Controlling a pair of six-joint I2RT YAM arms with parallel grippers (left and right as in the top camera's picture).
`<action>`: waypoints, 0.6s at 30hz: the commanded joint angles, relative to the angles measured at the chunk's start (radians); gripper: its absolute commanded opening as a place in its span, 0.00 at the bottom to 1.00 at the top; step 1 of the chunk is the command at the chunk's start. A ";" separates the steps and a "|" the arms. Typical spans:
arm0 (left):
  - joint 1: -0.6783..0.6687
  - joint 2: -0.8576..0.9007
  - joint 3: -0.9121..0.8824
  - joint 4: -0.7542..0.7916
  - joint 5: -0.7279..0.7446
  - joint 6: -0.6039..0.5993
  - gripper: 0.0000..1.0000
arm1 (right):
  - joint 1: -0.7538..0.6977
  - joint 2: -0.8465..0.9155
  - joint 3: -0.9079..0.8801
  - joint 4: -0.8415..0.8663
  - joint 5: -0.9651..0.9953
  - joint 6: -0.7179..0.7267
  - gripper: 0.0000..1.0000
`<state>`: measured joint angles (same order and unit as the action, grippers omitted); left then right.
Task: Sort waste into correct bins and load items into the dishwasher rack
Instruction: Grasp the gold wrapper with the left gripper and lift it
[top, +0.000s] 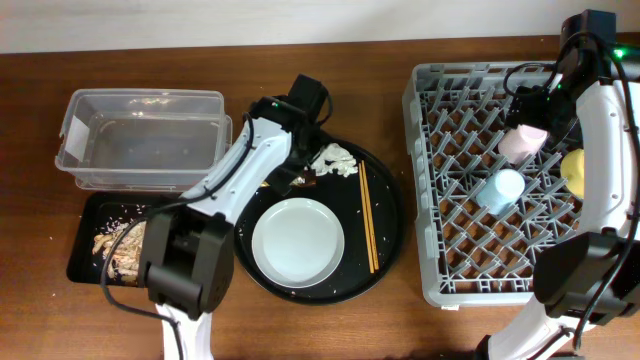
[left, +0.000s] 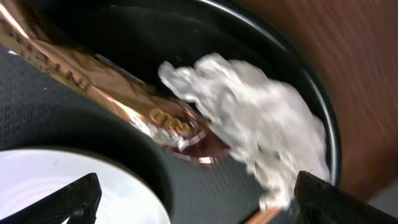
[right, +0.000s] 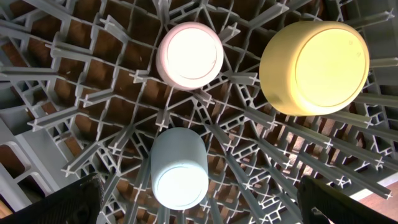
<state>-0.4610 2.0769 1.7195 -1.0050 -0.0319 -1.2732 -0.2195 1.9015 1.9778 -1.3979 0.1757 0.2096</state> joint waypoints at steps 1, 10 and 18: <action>0.039 0.055 0.015 0.003 0.002 -0.148 0.99 | -0.003 0.003 0.001 0.000 0.013 0.009 0.99; 0.041 0.121 0.014 0.010 -0.134 -0.182 0.82 | -0.003 0.003 0.001 0.000 0.013 0.009 0.98; 0.040 0.126 -0.011 0.003 -0.167 -0.185 0.63 | -0.003 0.003 0.001 0.000 0.013 0.009 0.98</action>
<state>-0.4229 2.1864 1.7195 -1.0008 -0.1692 -1.4467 -0.2195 1.9015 1.9778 -1.3979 0.1757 0.2096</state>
